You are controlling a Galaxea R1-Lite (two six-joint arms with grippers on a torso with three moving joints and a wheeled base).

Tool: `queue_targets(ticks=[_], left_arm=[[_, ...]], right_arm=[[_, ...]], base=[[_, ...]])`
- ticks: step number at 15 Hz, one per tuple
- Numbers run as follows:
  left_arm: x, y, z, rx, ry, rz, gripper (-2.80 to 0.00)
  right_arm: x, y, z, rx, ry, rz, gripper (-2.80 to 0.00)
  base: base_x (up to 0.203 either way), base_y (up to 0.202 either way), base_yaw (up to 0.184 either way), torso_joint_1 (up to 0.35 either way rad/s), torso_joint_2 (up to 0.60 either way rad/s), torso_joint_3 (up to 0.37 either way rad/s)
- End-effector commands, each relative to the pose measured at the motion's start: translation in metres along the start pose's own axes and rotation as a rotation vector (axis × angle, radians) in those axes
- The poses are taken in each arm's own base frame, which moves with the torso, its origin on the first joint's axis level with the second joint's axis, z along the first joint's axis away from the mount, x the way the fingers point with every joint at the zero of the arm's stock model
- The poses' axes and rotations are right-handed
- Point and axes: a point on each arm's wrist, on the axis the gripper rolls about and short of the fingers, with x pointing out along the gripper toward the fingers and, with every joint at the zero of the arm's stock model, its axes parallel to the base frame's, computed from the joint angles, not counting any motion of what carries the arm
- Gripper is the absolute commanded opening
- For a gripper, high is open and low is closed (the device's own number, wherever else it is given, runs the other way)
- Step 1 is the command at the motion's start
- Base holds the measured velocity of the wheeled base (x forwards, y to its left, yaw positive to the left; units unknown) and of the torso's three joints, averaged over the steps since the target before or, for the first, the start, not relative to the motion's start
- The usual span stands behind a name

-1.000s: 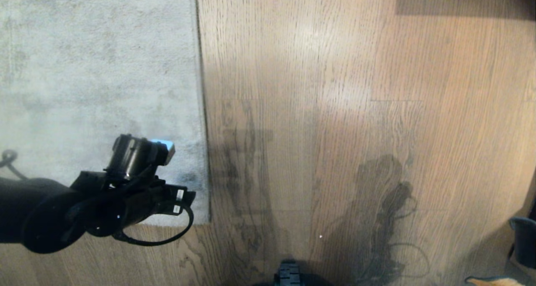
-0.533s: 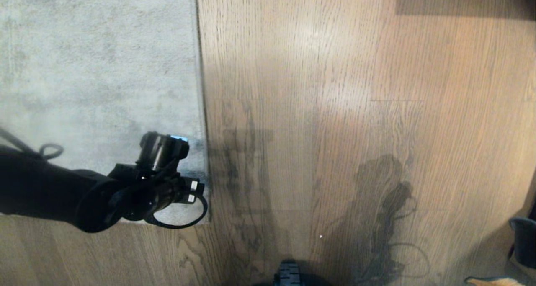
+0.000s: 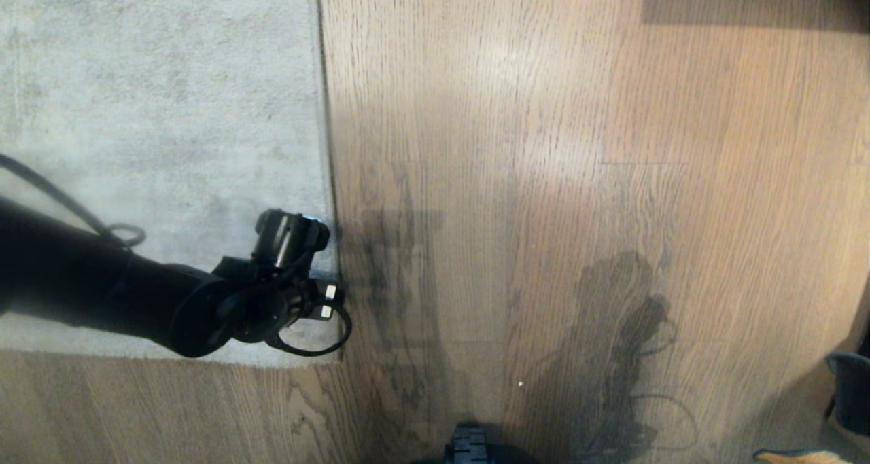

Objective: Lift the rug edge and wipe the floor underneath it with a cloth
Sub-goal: Lift up the carpet

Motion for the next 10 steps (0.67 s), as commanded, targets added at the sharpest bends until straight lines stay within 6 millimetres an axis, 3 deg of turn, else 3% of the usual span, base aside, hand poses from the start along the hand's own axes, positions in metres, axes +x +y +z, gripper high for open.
queue_targets(ticks=[1,10], left_arm=[[0.0045,-0.0066,0.0004,0.009,0.000,0.009,0.00],[0.0098,-0.0071,-0.0035,0.052,0.012,0.064,0.00]], right_arm=[[0.0001,0.0000,0.0000,-0.001,0.001,0.001,-2.80],[0.0001,0.0000,0.0000,-0.001,0.001,0.001,-2.80]], base=[[0.000,0.000,0.000,0.000,0.00,0.000],[0.000,0.000,0.000,0.000,0.00,0.000]])
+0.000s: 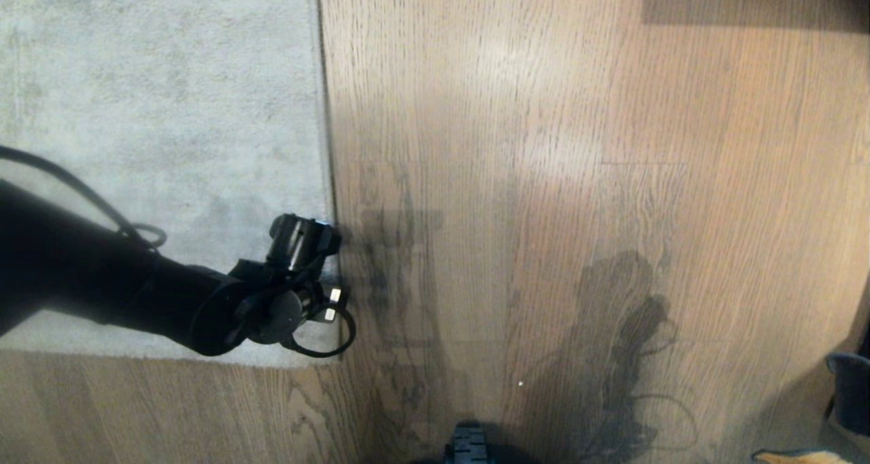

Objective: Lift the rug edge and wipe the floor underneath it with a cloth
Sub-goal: Lift up the carpet

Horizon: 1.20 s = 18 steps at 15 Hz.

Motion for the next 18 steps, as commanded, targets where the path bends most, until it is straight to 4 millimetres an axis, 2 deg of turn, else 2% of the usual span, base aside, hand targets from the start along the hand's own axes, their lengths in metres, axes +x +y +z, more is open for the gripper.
queue_targets(ticks=[1,10,13,18], left_arm=[[0.001,0.001,0.000,0.007,0.002,0.009,0.00],[-0.013,0.030,0.009,0.053,-0.025,0.085,0.00],[-0.019,0.044,0.006,0.067,0.020,0.105,0.00],[-0.022,0.038,0.017,-0.007,-0.024,0.083,0.00]], right_arm=[[0.000,0.000,0.000,-0.001,0.001,0.001,-2.80],[0.000,0.000,0.000,-0.001,0.001,0.001,-2.80],[0.000,0.000,0.000,-0.001,0.001,0.001,-2.80],[0.000,0.000,0.000,-0.001,0.001,0.001,-2.80]], base=[[0.000,0.000,0.000,0.000,0.00,0.000],[0.000,0.000,0.000,0.000,0.00,0.000],[0.000,0.000,0.000,0.000,0.00,0.000],[0.000,0.000,0.000,0.000,0.00,0.000]])
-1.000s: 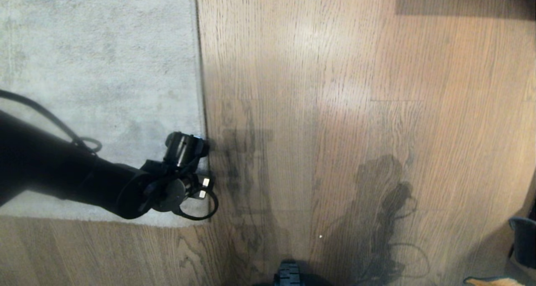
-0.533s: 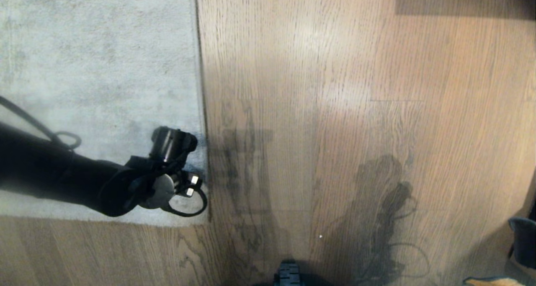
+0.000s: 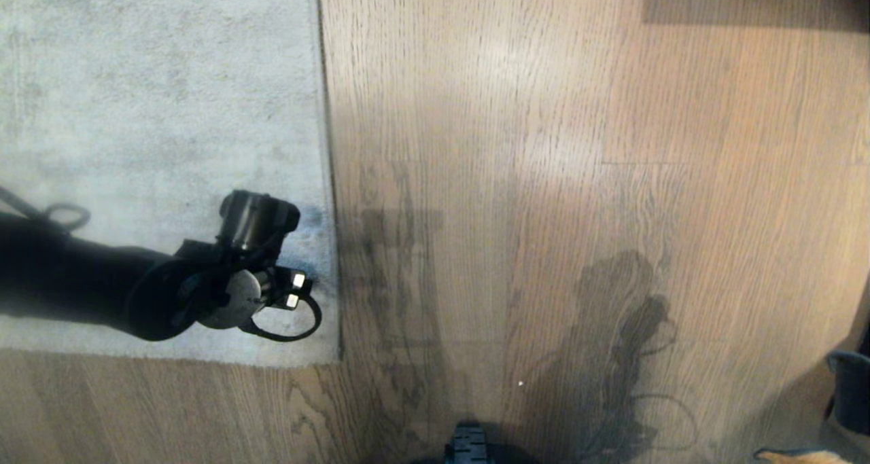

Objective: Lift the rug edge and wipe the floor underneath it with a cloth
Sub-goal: Lift up the carpet

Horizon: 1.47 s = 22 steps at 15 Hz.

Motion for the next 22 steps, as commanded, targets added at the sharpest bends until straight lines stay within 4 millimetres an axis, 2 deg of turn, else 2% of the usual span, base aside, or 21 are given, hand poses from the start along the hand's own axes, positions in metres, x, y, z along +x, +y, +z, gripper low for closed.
queue_targets(ticks=[1,6,9,13,22], left_arm=[[-0.003,-0.006,0.006,-0.030,-0.022,-0.018,0.00],[-0.004,-0.037,0.022,-0.057,-0.067,-0.084,0.00],[0.001,-0.043,0.022,-0.049,-0.061,-0.087,0.00],[0.005,-0.039,0.018,-0.034,-0.044,-0.063,0.00],[0.019,-0.017,0.012,-0.007,-0.016,-0.003,0.00]], right_arm=[[0.000,0.000,0.000,-0.001,0.002,0.001,-2.80],[0.000,0.000,0.000,-0.001,0.002,0.000,-2.80],[0.000,0.000,0.000,-0.001,0.002,0.001,-2.80],[0.000,0.000,0.000,-0.001,0.002,0.001,-2.80],[0.000,0.000,0.000,-0.001,0.002,0.001,-2.80]], base=[[0.000,0.000,0.000,0.000,0.00,0.000],[0.000,0.000,0.000,0.000,0.00,0.000],[0.000,0.000,0.000,0.000,0.00,0.000],[0.000,0.000,0.000,0.000,0.00,0.000],[0.000,0.000,0.000,0.000,0.00,0.000]])
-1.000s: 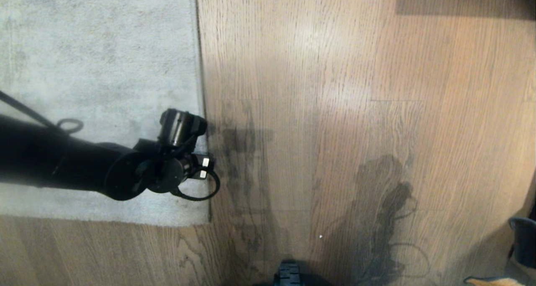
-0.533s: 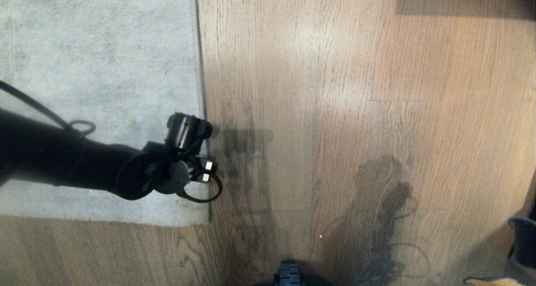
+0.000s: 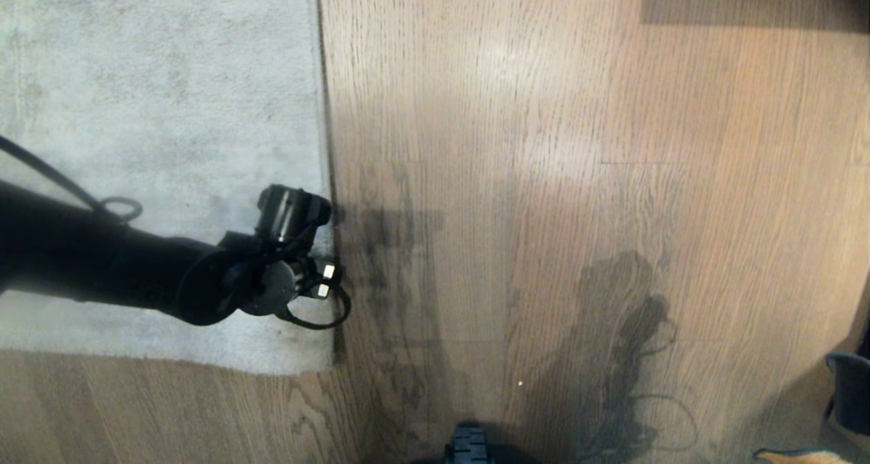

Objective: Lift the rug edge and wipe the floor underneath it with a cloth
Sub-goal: Lift up the carpet

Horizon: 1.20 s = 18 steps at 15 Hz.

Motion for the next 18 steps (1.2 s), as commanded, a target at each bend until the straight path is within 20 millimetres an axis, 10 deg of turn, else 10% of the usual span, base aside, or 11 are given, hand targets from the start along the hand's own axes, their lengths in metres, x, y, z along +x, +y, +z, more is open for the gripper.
queue_targets(ticks=[1,18], left_arm=[[0.002,0.003,-0.002,-0.001,0.007,0.015,0.00],[-0.034,0.057,-0.008,0.049,-0.012,0.087,0.00]], right_arm=[[0.000,0.000,0.000,-0.001,0.001,0.001,-2.80],[0.000,0.000,0.000,-0.001,0.001,0.001,-2.80]], base=[[0.000,0.000,0.000,0.000,0.00,0.000],[0.000,0.000,0.000,0.000,0.00,0.000]])
